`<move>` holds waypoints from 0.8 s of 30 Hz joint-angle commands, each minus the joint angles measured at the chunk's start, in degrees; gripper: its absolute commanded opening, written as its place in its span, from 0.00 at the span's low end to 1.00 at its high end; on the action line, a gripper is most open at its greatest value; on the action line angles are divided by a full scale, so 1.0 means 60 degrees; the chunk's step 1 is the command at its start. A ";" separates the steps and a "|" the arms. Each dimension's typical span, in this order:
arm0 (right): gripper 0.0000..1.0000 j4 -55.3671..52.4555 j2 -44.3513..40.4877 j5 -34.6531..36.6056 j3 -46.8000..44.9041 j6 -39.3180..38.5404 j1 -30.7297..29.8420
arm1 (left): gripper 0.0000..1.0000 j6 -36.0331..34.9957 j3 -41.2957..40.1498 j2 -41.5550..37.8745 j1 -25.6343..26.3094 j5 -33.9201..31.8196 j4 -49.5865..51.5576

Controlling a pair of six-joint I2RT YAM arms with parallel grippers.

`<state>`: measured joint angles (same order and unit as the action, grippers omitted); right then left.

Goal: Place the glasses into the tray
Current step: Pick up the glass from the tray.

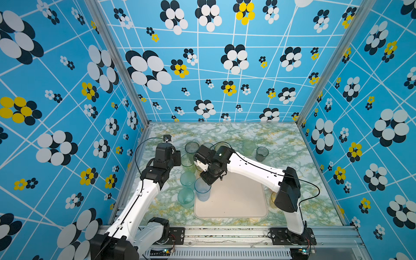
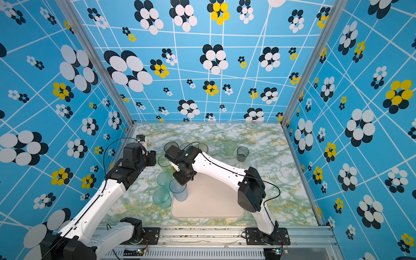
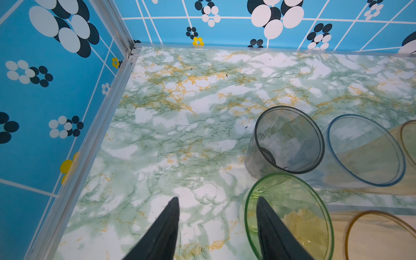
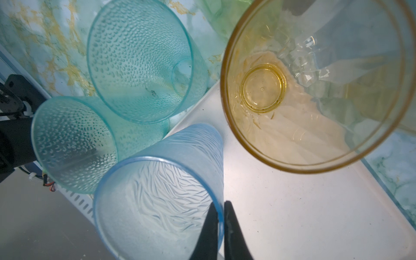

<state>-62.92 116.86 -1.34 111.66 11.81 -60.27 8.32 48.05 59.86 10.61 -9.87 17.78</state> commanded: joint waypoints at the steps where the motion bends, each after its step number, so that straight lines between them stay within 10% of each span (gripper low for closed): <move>1: 0.06 -0.0413 0.0052 0.0340 0.0273 -0.0092 -0.0075 | 0.56 -0.0126 -0.0143 -0.0103 0.0001 -0.0023 -0.0121; 24: 0.06 -0.0222 0.0328 0.0942 0.1019 -0.0196 -0.0131 | 0.56 -0.0145 -0.0186 -0.0059 -0.0022 0.0033 -0.0147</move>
<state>-63.26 117.97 3.70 115.81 11.18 -60.75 8.29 48.05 59.86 10.61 -9.85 17.78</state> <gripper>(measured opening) 0.062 0.555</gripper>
